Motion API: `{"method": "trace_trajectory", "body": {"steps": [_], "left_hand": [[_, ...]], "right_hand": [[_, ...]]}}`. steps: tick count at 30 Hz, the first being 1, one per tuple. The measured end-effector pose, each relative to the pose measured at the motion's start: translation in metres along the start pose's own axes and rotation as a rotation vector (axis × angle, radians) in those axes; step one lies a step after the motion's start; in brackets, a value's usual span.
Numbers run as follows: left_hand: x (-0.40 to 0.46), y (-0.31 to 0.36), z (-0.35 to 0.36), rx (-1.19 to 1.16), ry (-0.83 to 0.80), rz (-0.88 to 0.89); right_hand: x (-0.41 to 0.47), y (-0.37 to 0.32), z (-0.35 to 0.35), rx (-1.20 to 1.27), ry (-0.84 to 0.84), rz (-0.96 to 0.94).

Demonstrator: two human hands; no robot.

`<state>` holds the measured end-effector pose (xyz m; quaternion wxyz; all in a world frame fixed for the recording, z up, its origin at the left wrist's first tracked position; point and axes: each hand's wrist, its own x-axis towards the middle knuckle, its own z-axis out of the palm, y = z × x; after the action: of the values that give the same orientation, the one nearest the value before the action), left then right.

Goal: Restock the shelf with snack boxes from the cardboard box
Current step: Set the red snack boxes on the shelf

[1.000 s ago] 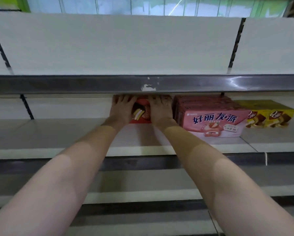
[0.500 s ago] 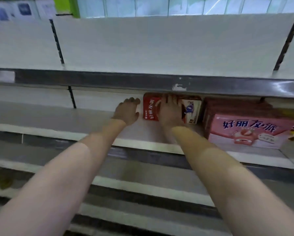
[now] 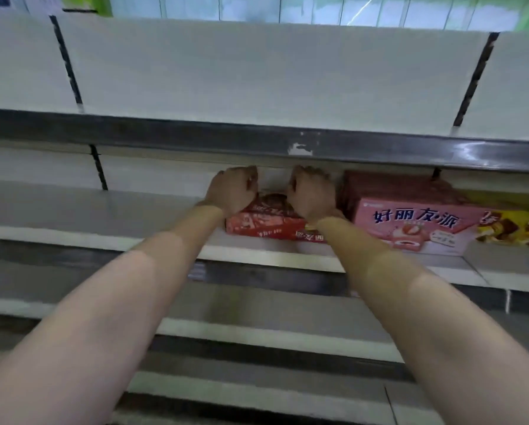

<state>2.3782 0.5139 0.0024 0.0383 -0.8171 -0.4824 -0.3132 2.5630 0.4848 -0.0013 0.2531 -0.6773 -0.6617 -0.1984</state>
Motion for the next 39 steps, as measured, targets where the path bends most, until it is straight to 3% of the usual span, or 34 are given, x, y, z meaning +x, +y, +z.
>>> {"method": "trace_trajectory", "body": {"steps": [6,9,12,18,21,25,28,33,36,39], "left_hand": [[0.001,-0.012,0.008,0.028,-0.271,-0.149],[-0.001,-0.012,0.012,-0.060,-0.453,-0.144],[0.000,-0.011,0.010,-0.117,-0.501,-0.089],[-0.002,-0.021,-0.001,-0.228,-0.563,-0.105],[-0.001,-0.027,-0.008,-0.194,-0.440,-0.154],[-0.004,-0.043,-0.018,-0.065,-0.325,-0.327],[-0.007,-0.053,-0.025,-0.040,-0.397,-0.453],[-0.024,-0.037,-0.032,-0.341,-0.691,-0.507],[-0.033,-0.034,-0.037,-0.484,-0.682,-0.507],[-0.031,-0.034,-0.042,-0.415,-0.637,-0.486]], "right_hand": [[-0.001,0.011,0.001,-0.100,-0.411,0.101],[0.001,0.014,0.002,-0.106,-0.499,0.139],[0.004,0.017,0.002,-0.032,-0.561,0.112],[0.003,0.019,-0.002,-0.079,-0.567,0.070],[0.005,0.011,-0.013,-0.121,-0.599,0.088],[0.008,-0.002,-0.025,-0.080,-0.513,0.000],[0.011,-0.013,-0.025,0.025,-0.504,0.015],[0.012,-0.046,-0.014,0.360,-0.561,0.067],[0.010,-0.060,-0.011,0.411,-0.616,-0.027],[0.013,-0.063,-0.010,0.386,-0.600,-0.116]]}}
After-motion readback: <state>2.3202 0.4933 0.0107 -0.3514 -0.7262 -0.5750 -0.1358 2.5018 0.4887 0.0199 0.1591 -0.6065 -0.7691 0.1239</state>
